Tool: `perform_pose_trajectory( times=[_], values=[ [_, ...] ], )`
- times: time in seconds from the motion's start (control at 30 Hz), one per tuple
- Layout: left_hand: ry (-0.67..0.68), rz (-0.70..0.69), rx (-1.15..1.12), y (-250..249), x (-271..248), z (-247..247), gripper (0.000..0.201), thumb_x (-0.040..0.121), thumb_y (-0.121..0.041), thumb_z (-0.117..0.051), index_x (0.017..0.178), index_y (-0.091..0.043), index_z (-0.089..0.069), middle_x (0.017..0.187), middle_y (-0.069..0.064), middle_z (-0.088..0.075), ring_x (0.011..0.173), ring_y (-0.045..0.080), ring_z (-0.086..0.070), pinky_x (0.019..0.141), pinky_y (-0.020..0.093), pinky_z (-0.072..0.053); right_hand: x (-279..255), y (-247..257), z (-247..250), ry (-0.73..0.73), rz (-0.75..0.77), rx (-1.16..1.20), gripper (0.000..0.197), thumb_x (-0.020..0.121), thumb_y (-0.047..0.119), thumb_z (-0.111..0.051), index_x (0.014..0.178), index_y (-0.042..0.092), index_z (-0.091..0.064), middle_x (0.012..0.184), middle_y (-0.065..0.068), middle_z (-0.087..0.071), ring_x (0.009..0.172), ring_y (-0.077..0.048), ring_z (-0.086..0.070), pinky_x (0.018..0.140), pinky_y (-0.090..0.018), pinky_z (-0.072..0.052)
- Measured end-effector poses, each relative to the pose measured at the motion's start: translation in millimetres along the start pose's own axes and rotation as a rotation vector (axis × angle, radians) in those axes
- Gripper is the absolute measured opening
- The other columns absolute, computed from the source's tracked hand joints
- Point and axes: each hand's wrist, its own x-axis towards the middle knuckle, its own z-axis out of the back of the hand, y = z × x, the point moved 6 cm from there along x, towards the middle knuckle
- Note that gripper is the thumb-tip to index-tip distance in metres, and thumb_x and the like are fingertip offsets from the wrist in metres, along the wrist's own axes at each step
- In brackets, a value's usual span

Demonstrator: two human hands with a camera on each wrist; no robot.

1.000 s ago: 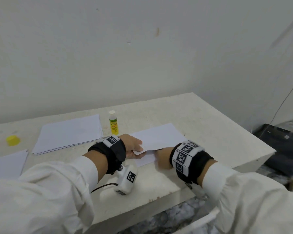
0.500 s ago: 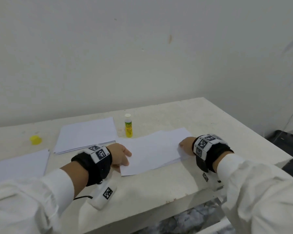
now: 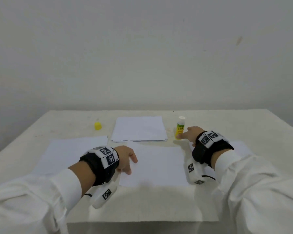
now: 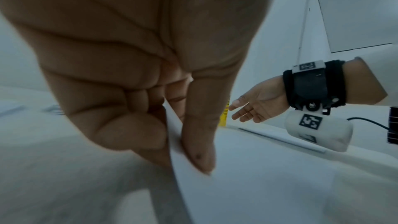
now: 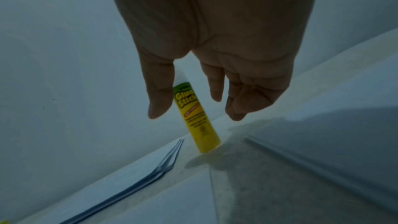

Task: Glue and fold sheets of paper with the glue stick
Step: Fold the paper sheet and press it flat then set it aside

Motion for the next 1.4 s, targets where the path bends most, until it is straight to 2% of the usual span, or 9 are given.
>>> perform_pose_trajectory(
  times=[0.13,0.23,0.4,0.5,0.6,0.7,0.83,1.1,1.4],
  values=[
    [-0.032,0.010,0.039,15.3,-4.8,-1.3,0.042,0.077,-0.015,-0.077,0.111,-0.028,-0.056,0.081,-0.005,-0.056,0.055,0.011,-0.055,0.058,0.020,-0.049,7.6,14.4,-8.1,-0.032,-0.026,0.019,0.054,0.087,0.035,-0.066,0.129,0.004,-0.052,0.127,-0.015,-0.056,0.105,-0.030,-0.055,0.095,-0.036,-0.043],
    [-0.044,0.012,0.125,21.4,-6.7,-0.8,0.063,0.076,-0.025,-0.078,0.130,-0.032,-0.047,0.118,0.000,-0.050,0.097,0.020,-0.061,0.083,0.028,-0.049,6.9,20.0,-7.1,-0.087,-0.053,-0.043,0.040,0.093,0.030,-0.056,0.121,0.000,-0.057,0.118,-0.018,-0.060,0.107,-0.032,-0.057,0.091,-0.035,-0.042],
    [-0.112,-0.030,0.319,33.5,-9.4,3.6,0.076,0.072,-0.054,-0.073,0.139,-0.044,-0.038,0.154,0.001,-0.008,0.140,0.027,-0.018,0.112,0.041,-0.025,-2.4,32.9,-5.4,-0.243,0.079,0.149,0.028,0.093,0.024,-0.052,0.109,0.000,-0.053,0.091,-0.014,-0.052,0.079,-0.028,-0.050,0.068,-0.030,-0.035],
    [-0.081,-0.083,0.432,38.4,-8.6,-2.2,0.074,0.079,-0.061,-0.061,0.144,-0.043,-0.030,0.157,-0.006,-0.012,0.142,0.024,-0.013,0.112,0.043,-0.019,-19.5,54.5,-13.6,-0.190,0.191,0.217,0.024,0.093,0.025,-0.046,0.108,0.006,-0.047,0.083,-0.010,-0.056,0.069,-0.029,-0.058,0.061,-0.032,-0.042],
    [-0.044,-0.116,0.483,41.7,-8.7,-5.4,0.081,0.081,-0.064,-0.057,0.148,-0.039,-0.021,0.158,-0.006,-0.015,0.143,0.023,-0.014,0.111,0.045,-0.017,-42.5,82.6,-24.3,-0.143,0.318,0.184,0.033,0.090,0.029,-0.055,0.116,0.009,-0.053,0.095,-0.011,-0.058,0.081,-0.027,-0.056,0.074,-0.035,-0.045],
    [-0.033,-0.145,0.476,44.8,-10.8,-5.4,0.087,0.078,-0.064,-0.061,0.149,-0.037,-0.019,0.158,-0.007,-0.013,0.142,0.024,-0.016,0.112,0.044,-0.018,-64.9,111.5,-44.2,-0.069,0.396,0.208,0.023,0.081,0.026,-0.070,0.087,0.005,-0.063,0.076,-0.004,-0.054,0.074,-0.022,-0.052,0.066,-0.030,-0.041],
    [-0.003,-0.172,0.474,48.8,-12.9,-7.0,0.092,0.077,-0.065,-0.061,0.150,-0.035,-0.014,0.160,-0.007,-0.007,0.143,0.026,-0.014,0.113,0.046,-0.017,-77.4,144.0,-85.8,-0.023,0.431,0.043,0.033,0.084,0.030,-0.065,0.062,0.013,-0.046,0.064,0.000,-0.044,0.059,-0.015,-0.044,0.052,-0.025,-0.033],
    [-0.033,-0.177,0.437,52.8,-12.4,-7.8,0.092,0.075,-0.067,-0.061,0.150,-0.034,-0.018,0.159,-0.009,-0.012,0.141,0.023,-0.018,0.113,0.046,-0.018,-75.4,166.6,-120.2,-0.056,0.399,-0.212,0.027,0.087,0.035,-0.057,0.091,0.011,-0.045,0.077,0.001,-0.042,0.079,-0.019,-0.046,0.051,-0.023,-0.030],
    [-0.035,-0.207,0.598,49.9,-3.5,-0.7,0.100,0.066,-0.073,-0.064,0.148,-0.030,-0.024,0.148,-0.001,-0.031,0.133,0.026,-0.029,0.107,0.048,-0.027,-67.6,91.7,-61.2,-0.200,0.206,-0.291,0.029,0.086,0.033,-0.058,0.072,0.015,-0.039,0.073,0.000,-0.043,0.073,-0.020,-0.045,0.049,-0.025,-0.028]
  ],
)
